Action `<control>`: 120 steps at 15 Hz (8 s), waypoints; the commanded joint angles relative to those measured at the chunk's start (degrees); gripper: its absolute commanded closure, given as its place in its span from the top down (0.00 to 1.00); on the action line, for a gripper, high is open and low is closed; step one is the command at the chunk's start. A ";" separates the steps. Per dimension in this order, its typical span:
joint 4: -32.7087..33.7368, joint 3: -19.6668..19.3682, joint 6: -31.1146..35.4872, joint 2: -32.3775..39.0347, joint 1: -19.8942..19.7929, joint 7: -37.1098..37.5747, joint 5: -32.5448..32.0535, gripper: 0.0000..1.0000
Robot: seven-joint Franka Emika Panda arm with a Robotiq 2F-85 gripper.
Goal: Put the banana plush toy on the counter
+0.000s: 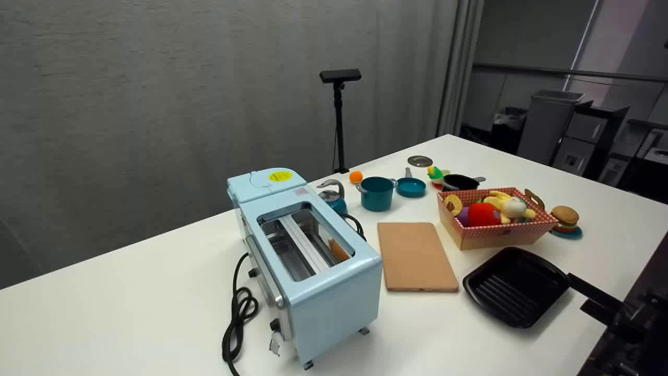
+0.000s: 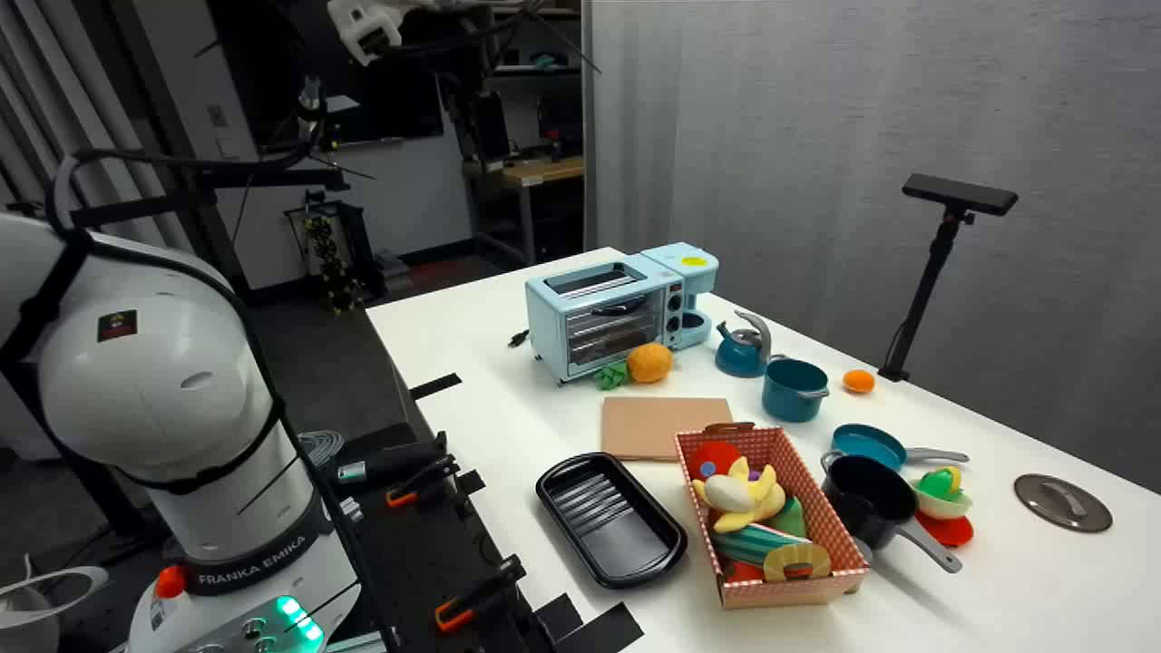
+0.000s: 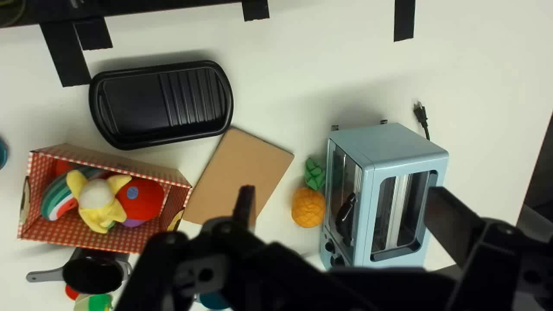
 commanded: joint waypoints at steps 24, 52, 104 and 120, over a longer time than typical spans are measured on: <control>0.14 0.62 -0.25 0.17 -0.98 -0.63 0.60 1.00; 5.10 -0.51 -0.04 7.06 -5.09 0.62 -1.99 1.00; 18.39 -10.94 28.64 54.83 -12.69 11.82 -0.82 1.00; 19.97 -10.86 30.28 62.22 -13.16 9.01 4.79 1.00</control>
